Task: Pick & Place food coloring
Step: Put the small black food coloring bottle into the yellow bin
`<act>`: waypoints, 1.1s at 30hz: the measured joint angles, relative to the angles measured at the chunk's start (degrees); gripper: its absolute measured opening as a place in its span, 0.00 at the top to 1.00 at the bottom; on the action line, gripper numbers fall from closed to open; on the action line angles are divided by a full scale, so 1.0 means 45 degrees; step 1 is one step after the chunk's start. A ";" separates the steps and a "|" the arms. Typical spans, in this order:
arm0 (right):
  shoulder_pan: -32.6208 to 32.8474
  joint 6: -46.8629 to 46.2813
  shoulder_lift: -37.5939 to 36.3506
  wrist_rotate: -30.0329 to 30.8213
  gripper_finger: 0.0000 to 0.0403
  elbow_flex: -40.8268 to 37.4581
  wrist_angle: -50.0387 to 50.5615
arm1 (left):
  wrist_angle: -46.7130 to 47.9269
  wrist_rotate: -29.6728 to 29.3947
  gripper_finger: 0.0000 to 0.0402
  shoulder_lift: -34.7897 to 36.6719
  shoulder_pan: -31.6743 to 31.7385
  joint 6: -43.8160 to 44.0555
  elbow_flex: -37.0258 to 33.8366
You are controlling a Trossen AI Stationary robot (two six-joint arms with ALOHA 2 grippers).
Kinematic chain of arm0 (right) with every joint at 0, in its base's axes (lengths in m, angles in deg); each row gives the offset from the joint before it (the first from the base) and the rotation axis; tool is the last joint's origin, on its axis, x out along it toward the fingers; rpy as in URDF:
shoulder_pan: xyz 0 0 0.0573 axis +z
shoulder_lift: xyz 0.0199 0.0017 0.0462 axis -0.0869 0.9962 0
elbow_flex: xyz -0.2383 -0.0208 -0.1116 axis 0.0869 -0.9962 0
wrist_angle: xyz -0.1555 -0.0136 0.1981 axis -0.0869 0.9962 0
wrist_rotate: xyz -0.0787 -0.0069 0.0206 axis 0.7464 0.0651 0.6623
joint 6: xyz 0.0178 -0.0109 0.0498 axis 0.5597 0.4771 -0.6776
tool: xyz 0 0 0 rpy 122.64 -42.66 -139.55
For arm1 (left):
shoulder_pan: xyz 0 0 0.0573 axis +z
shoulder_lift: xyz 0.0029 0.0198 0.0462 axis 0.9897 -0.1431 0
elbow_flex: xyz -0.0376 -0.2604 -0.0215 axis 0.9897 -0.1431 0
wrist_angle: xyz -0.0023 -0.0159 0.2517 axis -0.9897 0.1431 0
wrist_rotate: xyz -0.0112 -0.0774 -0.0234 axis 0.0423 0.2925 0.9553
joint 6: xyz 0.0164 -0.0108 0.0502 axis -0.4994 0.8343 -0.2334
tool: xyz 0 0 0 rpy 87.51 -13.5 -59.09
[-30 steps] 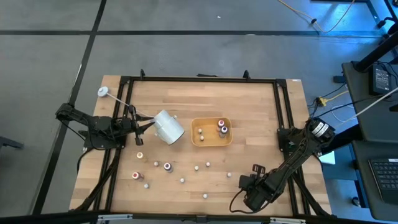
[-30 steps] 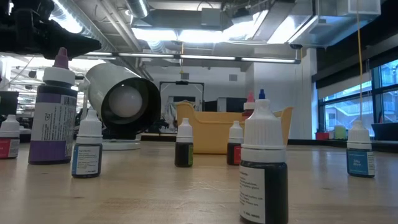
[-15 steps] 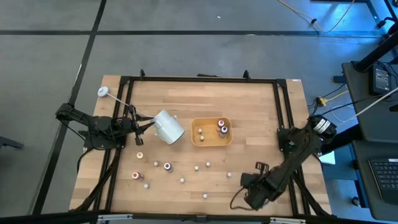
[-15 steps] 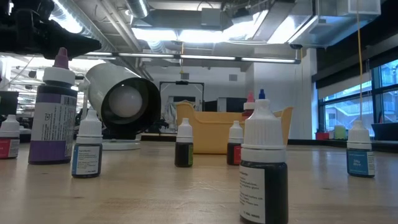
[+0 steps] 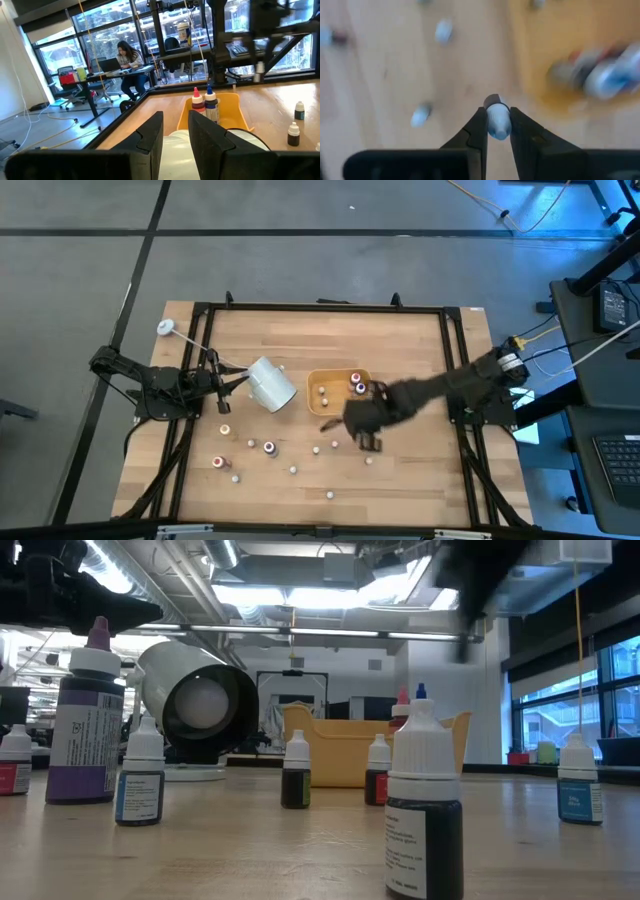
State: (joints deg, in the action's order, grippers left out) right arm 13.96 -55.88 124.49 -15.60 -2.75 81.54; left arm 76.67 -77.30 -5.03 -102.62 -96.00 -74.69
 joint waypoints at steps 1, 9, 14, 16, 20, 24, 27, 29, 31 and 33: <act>-0.0417 0.0608 0.0005 0.0033 0.85 0.0036 -0.0401 | 0.0000 0.0000 0.78 0.0000 0.0000 0.0000 -0.0005; -0.2722 0.3320 0.0807 -0.0783 0.84 0.0148 -0.2390 | 0.0002 0.0000 0.78 0.0000 -0.0004 0.0000 -0.0001; -0.3519 0.4069 0.1774 -0.0846 0.84 0.0874 -0.1979 | 0.0010 0.0005 0.78 0.0000 -0.0004 0.0000 0.0000; -0.3689 0.4226 0.2079 -0.0851 0.84 0.1069 -0.1976 | 0.0010 0.0005 0.78 0.0000 0.0000 0.0000 -0.0005; -0.3951 0.4604 0.2666 -0.0851 0.84 0.1124 -0.2112 | 0.0010 0.0005 0.78 0.0000 -0.0001 0.0000 -0.0002; -0.4224 0.4587 0.3276 -0.0834 0.84 0.1124 -0.2545 | 0.0010 0.0005 0.78 0.0000 -0.0002 0.0000 -0.0005; -0.4309 0.4528 0.3711 -0.0817 0.83 0.1119 -0.2852 | 0.0010 0.0005 0.78 0.0000 -0.0004 0.0000 0.0000; -0.4343 0.4604 0.3982 -0.0822 0.83 0.1124 -0.3046 | 0.0015 0.0005 0.78 0.0000 -0.0005 0.0000 0.0000; -0.4338 0.4838 0.4313 -0.0822 0.83 0.1121 -0.3160 | 0.0010 0.0005 0.78 0.0000 -0.0004 0.0000 -0.0001; -0.4343 0.4851 0.4568 -0.0822 0.83 0.1116 -0.3279 | 0.0010 0.0005 0.78 0.0000 -0.0002 0.0000 -0.0005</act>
State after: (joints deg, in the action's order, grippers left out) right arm -5.58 -34.04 145.05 -19.30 2.27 66.78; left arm 76.72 -77.27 -5.03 -102.63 -96.00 -74.71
